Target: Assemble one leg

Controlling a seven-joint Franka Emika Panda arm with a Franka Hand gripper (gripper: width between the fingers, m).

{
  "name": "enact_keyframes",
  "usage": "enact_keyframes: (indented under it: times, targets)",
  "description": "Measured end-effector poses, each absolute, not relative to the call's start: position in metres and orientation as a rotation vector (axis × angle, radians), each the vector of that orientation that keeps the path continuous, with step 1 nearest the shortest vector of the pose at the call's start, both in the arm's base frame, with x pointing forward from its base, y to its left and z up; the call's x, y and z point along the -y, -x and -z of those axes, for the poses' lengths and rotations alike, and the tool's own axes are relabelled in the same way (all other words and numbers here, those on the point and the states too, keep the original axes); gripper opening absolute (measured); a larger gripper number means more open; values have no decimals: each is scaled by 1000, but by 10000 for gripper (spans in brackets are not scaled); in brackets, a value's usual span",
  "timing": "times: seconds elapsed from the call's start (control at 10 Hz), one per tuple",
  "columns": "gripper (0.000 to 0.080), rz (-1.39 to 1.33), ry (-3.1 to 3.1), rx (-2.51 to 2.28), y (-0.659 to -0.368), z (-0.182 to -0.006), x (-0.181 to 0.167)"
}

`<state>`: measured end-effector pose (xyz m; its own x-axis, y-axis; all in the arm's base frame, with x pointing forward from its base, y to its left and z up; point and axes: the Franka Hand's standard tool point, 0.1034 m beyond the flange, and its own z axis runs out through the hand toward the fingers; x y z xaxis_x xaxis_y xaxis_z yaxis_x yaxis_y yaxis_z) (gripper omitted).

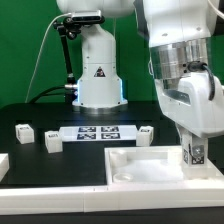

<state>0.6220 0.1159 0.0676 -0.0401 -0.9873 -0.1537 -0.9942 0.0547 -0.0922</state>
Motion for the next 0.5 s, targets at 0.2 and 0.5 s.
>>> enact_keyframes:
  times: [0.2, 0.5]
  targets:
    - [498, -51, 2120, -2072, -622, -68, -116]
    - [643, -48, 2314, -1858, -623, -70, -119]
